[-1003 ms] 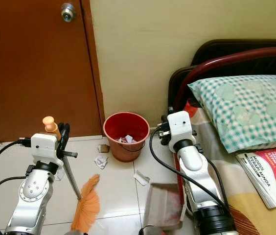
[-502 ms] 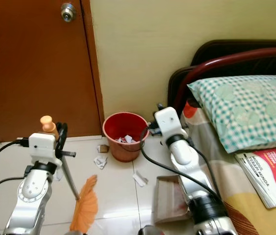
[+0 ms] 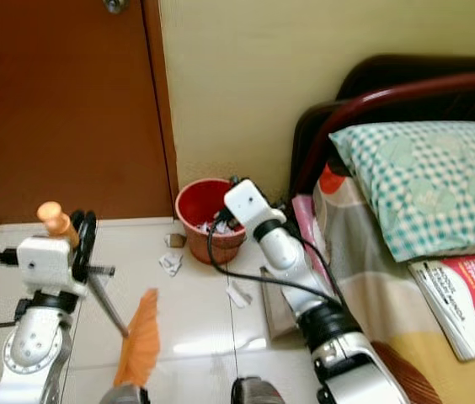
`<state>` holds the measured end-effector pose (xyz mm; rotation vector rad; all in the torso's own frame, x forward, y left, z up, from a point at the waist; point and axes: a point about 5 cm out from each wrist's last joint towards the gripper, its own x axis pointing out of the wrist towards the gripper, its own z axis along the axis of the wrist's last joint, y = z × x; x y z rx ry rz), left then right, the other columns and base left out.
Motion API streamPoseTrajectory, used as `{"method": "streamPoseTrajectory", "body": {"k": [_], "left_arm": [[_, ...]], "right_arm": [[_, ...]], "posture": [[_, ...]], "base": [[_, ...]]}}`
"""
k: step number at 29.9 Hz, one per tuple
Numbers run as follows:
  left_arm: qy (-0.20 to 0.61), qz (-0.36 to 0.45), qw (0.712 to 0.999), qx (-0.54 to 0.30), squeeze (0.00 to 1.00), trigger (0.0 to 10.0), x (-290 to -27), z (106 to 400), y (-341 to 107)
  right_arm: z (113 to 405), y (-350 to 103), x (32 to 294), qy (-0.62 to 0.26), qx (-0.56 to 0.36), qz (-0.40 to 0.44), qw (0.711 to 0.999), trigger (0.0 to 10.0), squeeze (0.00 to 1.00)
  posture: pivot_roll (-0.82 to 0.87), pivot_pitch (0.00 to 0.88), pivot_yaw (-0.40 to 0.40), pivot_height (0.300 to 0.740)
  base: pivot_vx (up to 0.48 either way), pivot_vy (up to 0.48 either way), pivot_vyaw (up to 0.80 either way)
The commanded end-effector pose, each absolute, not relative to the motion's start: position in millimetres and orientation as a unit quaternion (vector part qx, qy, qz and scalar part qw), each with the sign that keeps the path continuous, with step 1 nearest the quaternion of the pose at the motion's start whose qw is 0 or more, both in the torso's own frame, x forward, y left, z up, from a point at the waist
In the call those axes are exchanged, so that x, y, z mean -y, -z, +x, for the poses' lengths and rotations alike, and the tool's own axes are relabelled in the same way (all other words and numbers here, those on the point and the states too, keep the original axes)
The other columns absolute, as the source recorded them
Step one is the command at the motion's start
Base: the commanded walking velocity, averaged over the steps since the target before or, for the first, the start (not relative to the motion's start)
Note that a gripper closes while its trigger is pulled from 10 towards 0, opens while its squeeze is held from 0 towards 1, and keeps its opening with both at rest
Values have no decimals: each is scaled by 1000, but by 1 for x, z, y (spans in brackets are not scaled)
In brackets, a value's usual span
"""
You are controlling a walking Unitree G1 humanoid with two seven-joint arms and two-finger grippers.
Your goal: Sweep floor
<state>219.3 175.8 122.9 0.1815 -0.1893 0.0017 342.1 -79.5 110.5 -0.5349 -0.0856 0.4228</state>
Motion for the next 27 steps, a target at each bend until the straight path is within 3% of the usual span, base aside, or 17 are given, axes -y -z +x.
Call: {"method": "streamPoseTrajectory", "body": {"k": [1, 7, 14, 24, 27], "left_arm": [[-8, 87, 995, 52, 0, 10000, -179, 214, -115], [-16, 96, 994, 45, 0, 10000, -184, 211, -119], [-35, 117, 991, 57, 0, 10000, -201, 224, -126], [-73, 141, 986, 53, 0, 10000, -218, 234, -121], [-74, 142, 985, 56, 0, 10000, -221, 241, -119]], "right_arm": [[345, -112, 66, -223, 54, -266, 936, 10000, 0], [336, -108, 35, -272, 60, -241, 930, 10000, 0], [322, -109, 20, -326, 72, -191, 923, 10000, 0], [312, -108, 36, -372, 54, -165, 912, 10000, 0], [308, -101, 59, -386, 13, -192, 902, 10000, 0]], "posture": [[138, 253, -71, 740], [145, 271, -68, 740], [130, 272, -66, 740], [94, 229, -63, 740], [82, 201, -67, 740]], "base": [[0, 0, 0], [0, 0, 0], [0, 0, 0], [0, 0, 0], [0, 0, 0]]}}
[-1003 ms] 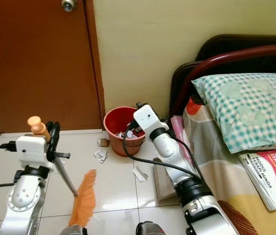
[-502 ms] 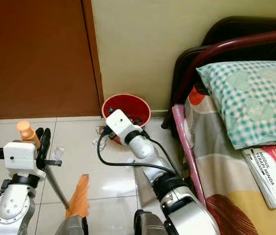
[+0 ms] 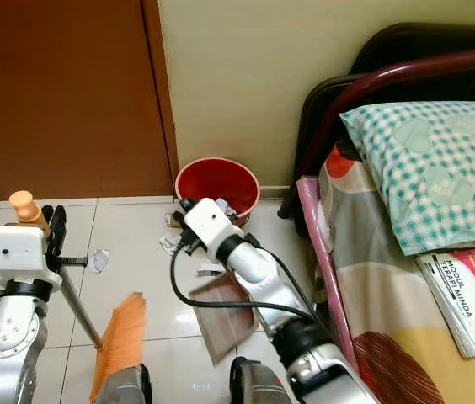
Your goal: Sweep floor
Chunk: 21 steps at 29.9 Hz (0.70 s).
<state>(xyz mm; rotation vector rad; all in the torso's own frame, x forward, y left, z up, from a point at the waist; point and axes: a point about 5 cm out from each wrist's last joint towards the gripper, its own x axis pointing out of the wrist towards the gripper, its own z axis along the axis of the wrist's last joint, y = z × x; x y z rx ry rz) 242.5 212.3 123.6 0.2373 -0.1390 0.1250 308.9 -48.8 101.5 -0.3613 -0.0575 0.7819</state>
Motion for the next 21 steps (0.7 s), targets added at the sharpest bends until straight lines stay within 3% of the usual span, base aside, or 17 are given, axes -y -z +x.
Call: {"method": "streamPoseTrajectory", "body": {"k": [1, 3, 5, 9, 14, 18, 21], "left_arm": [[-74, 142, 985, 56, 0, 10000, -221, 241, -119], [-72, 144, 985, 63, 0, 10000, -220, 246, -119], [-72, 144, 985, 63, 0, 10000, -220, 246, -119], [-80, 149, 981, 90, 0, 10000, -220, 252, -118], [-62, 157, 978, 127, 0, 10000, -208, 256, -121], [-61, 153, 973, 163, 0, 10000, -197, 265, -133], [-47, 134, 976, 167, 0, 10000, -183, 270, -132]], "right_arm": [[308, -101, 59, -386, 13, -192, 902, 10000, 0], [307, -102, 77, -378, -6, -203, 903, 10000, 0], [307, -102, 77, -378, -6, -203, 903, 10000, 0], [315, -110, 109, -303, -18, -218, 928, 10000, 0], [318, -115, 144, -155, -17, -180, 971, 10000, 0], [317, -124, 156, -93, 6, -152, 984, 10000, 0], [314, -119, 163, -57, -25, -111, 992, 10000, 0]], "posture": [[82, 201, -67, 740], [68, 178, -67, 740], [68, 178, -67, 740], [47, 145, -62, 740], [33, 101, -60, 740], [29, 87, -58, 740], [18, 55, -54, 740]], "base": [[0, 0, 0], [0, 0, 0], [0, 0, 0], [0, 0, 0], [0, 0, 0], [0, 0, 0], [0, 0, 0]]}}
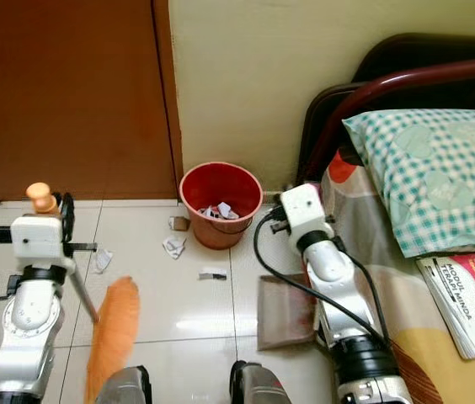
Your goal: Sweep floor
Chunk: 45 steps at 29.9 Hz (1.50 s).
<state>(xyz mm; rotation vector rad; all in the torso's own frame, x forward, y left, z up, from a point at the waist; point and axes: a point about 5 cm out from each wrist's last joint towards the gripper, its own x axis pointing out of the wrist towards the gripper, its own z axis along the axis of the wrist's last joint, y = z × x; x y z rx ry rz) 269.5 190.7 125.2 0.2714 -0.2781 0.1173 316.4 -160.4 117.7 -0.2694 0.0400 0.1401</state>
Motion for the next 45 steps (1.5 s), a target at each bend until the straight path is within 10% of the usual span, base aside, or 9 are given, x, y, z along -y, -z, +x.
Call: {"method": "streamPoseTrajectory", "body": {"k": [1, 19, 35, 43, 44, 45], "left_arm": [[-42, 125, 978, 162, 0, 10000, -178, 270, -130], [-53, 69, 993, 82, 0, 10000, -167, 253, -100], [-50, 31, 997, 40, 0, 10000, -171, 253, -94], [-85, 52, 994, 54, 0, 10000, -181, 260, -102], [-91, 55, 993, 58, 0, 10000, -184, 261, -103], [-91, 58, 992, 60, 0, 10000, -185, 262, -104]], "right_arm": [[311, -116, 164, -51, -35, -101, 993, 10000, 0], [269, -94, 178, -127, -190, -47, 973, 10000, 0], [201, -91, 209, -343, -370, -59, 861, 10000, 0], [260, -102, 196, -219, -231, -111, 942, 10000, 0], [266, -104, 192, -203, -212, -111, 950, 9333, 0], [269, -105, 190, -195, -203, -112, 953, 4314, 0]], "posture": [[16, 48, -52, 740], [7, 27, -59, 740], [-10, 40, -56, 740], [5, 44, -50, 740], [15, 50, -44, 740], [15, 50, -44, 740]], "base": [[0, 0, 0], [0, 0, 0], [0, 0, 0], [0, 0, 0], [0, 0, 0], [0, 0, 0]]}}
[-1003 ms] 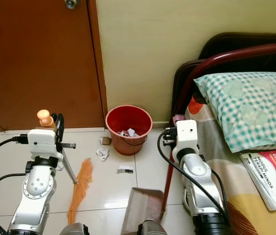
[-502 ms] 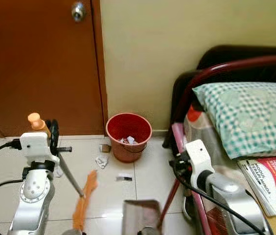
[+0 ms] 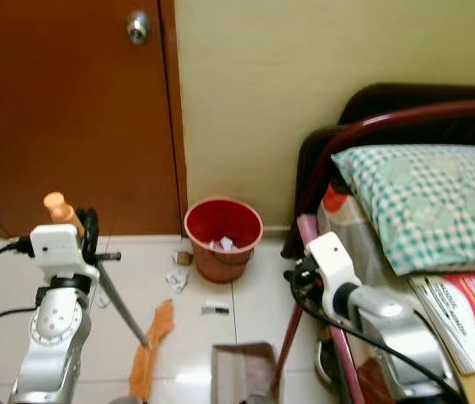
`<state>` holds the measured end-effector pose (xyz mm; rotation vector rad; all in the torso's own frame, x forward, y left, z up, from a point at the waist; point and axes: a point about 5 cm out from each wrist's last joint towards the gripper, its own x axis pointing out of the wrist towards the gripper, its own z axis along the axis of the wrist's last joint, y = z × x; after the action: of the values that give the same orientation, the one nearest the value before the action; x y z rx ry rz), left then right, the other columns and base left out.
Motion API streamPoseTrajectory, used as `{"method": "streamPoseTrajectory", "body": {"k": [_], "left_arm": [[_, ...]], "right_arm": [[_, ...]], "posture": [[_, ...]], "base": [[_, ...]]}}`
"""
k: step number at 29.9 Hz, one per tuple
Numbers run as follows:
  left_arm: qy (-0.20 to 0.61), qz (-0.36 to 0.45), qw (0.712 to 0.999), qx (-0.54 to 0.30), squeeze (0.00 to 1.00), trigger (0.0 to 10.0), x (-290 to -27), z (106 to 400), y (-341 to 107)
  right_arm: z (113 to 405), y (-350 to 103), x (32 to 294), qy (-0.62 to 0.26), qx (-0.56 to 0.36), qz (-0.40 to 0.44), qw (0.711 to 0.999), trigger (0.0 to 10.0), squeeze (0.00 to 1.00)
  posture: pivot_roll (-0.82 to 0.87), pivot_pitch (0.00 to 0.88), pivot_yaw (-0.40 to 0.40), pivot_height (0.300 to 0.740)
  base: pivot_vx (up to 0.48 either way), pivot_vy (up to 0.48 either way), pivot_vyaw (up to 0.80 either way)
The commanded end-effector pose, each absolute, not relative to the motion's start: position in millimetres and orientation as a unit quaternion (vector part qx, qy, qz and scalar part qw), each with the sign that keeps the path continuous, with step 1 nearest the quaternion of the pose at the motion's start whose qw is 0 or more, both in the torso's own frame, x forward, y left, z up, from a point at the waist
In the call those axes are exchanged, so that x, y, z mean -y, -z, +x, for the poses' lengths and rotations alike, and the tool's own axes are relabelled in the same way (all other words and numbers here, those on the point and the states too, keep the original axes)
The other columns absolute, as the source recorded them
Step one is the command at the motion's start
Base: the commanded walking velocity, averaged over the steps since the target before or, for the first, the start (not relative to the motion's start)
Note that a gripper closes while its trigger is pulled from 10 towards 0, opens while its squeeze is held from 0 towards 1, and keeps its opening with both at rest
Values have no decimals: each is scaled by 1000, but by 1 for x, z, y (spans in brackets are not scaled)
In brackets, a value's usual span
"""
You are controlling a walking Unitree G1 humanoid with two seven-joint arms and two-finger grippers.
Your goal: Sweep floor
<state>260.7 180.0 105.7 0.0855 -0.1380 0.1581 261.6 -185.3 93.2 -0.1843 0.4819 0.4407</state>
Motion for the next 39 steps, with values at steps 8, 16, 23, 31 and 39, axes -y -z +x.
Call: {"method": "streamPoseTrajectory", "body": {"k": [8, 16, 23, 31, 39], "left_arm": [[-101, 76, 988, 84, 0, 10000, -188, 270, -111], [-84, 65, 990, 96, 0, 10000, -177, 284, -113], [-49, 54, 990, 121, 0, 10000, -162, 299, -121], [3, 49, 985, 163, 0, 10000, -143, 314, -135], [96, 31, 978, 184, 0, 10000, -116, 321, -142]], "right_arm": [[285, -106, 176, -128, -134, -138, 973, 10000, 0], [301, -110, 172, -64, -77, -160, 982, 10000, 0], [321, -107, 147, -69, -60, -156, 984, 10000, 0], [332, -97, 106, -115, -93, -149, 978, 10000, 0], [339, -99, 78, -132, -93, -122, 979, 10000, 0]], "posture": [[15, 61, -32, 740], [9, 90, -38, 740], [23, 164, -40, 740], [26, 230, -35, 740], [42, 269, -40, 740]], "base": [[0, 0, 0], [0, 0, 0], [0, 0, 0], [0, 0, 0], [0, 0, 0]]}}
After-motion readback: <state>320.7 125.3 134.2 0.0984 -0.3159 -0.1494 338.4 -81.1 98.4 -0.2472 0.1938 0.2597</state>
